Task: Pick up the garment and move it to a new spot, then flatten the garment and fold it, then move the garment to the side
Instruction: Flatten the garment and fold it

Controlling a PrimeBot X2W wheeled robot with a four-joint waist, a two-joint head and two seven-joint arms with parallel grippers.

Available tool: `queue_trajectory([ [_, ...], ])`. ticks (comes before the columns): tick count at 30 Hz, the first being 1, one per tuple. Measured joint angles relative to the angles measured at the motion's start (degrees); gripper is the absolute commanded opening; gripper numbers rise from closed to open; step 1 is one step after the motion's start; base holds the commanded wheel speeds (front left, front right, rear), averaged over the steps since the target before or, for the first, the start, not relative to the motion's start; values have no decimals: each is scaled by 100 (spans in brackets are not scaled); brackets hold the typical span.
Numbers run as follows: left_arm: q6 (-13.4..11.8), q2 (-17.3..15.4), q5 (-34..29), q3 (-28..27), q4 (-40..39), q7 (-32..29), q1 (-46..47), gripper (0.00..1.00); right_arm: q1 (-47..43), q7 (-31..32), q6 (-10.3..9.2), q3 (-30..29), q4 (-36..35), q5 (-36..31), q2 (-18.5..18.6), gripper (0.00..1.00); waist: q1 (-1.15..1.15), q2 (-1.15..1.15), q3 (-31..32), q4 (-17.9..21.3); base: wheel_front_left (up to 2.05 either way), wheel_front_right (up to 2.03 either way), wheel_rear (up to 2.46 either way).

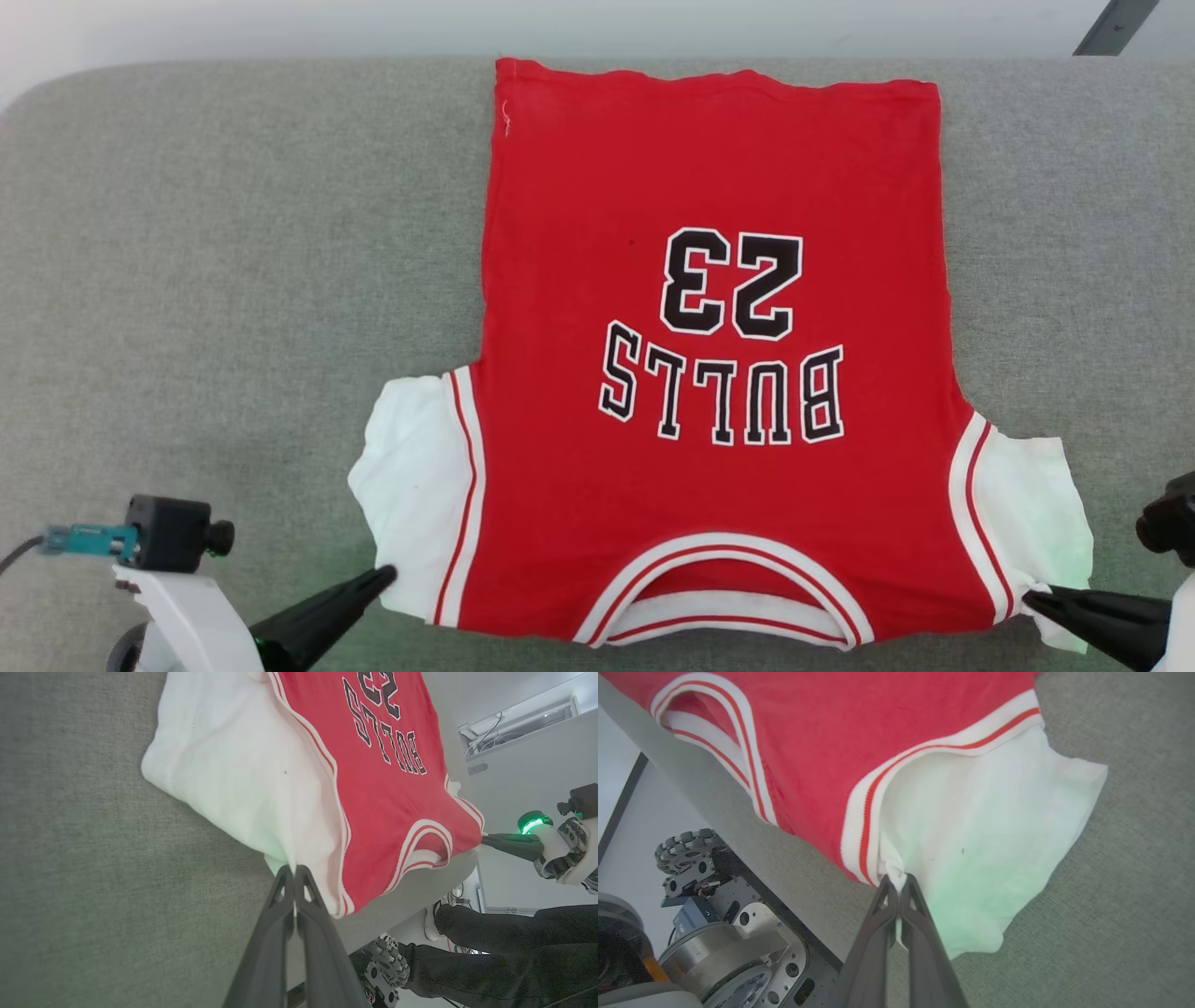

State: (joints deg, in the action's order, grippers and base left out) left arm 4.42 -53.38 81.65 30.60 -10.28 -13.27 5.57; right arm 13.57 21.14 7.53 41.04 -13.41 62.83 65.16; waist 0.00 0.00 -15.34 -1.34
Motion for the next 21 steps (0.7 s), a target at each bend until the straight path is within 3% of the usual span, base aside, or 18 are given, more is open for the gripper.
queue_trajectory([
  [4, -78, 89, -53, 53, -101, 49, -31, 0, -361, 191, 0, -478, -77, -201, -256, 0, 0, 0, 15, 10, 0, 0, 0],
  [10, -136, 711, -191, 282, 503, 35, 344, 0, -493, 679, 0, -761, 181, -901, -922, 0, 0, 0, 18, 9, 0, 0, 0],
  [13, -87, 1080, -238, 453, 976, 4, 560, 0, -480, 820, 0, -750, 478, -1032, -1386, 0, 0, 0, 10, 22, 0, 0, 0],
  [16, -99, 1248, -539, 673, 1539, -35, 733, 0, -465, 896, 0, -748, 872, -982, -1789, 0, 0, 0, 4, 45, 0, 0, 0],
  [21, -30, 1514, -798, 894, 2119, -9, 920, 0, -275, 855, 8, -608, 1376, -1335, -2042, 0, 0, 0, 13, 72, 0, 0, 0],
])
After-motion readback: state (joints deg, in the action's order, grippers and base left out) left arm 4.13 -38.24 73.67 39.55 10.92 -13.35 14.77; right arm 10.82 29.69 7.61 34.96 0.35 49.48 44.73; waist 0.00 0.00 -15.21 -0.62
